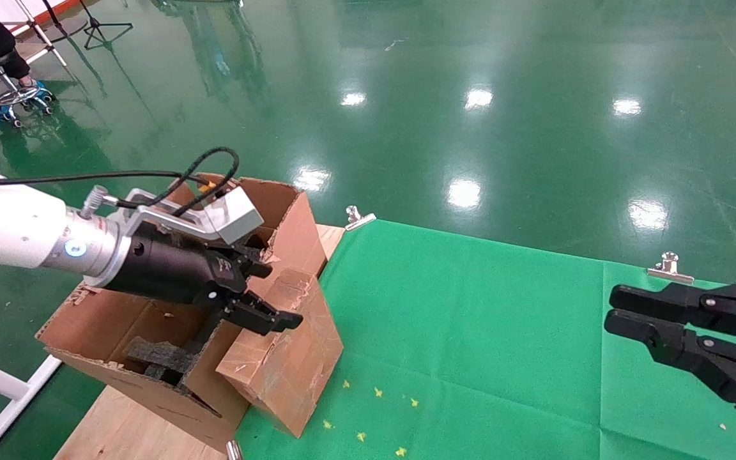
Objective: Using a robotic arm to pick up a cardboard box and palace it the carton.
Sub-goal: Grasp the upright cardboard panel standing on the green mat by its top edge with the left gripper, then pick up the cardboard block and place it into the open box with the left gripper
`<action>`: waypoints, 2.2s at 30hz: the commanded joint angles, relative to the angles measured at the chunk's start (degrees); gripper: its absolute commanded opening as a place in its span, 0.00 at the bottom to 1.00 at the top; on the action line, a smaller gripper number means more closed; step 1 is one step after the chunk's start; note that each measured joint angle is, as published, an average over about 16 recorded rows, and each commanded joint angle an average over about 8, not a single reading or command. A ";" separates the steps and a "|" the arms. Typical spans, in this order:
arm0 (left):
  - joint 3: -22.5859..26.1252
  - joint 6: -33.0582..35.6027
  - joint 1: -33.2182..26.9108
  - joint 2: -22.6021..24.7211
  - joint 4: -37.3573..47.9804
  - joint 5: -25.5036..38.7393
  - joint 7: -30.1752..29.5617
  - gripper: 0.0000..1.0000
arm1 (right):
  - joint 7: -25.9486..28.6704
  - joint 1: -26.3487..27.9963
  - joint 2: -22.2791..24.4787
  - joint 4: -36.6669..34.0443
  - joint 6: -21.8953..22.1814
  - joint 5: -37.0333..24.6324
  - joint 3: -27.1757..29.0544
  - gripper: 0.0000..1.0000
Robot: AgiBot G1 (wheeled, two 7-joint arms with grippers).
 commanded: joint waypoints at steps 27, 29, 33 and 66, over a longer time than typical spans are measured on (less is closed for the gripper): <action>4.84 1.31 -0.56 1.18 -0.11 1.88 -2.50 0.00 | -0.01 -0.01 0.00 -0.01 0.01 0.02 0.00 1.00; 4.78 1.28 -0.53 1.17 -0.11 1.85 -2.51 0.00 | -0.01 -0.01 0.00 -0.01 0.01 0.02 0.00 1.00; 4.68 1.25 -0.48 1.16 -0.11 1.82 -2.53 0.00 | -0.01 -0.01 0.00 -0.01 0.01 0.02 0.00 1.00; -2.24 -2.32 -10.16 -3.39 3.31 -1.93 1.94 0.00 | -0.01 -0.01 0.00 -0.02 0.01 0.02 0.00 1.00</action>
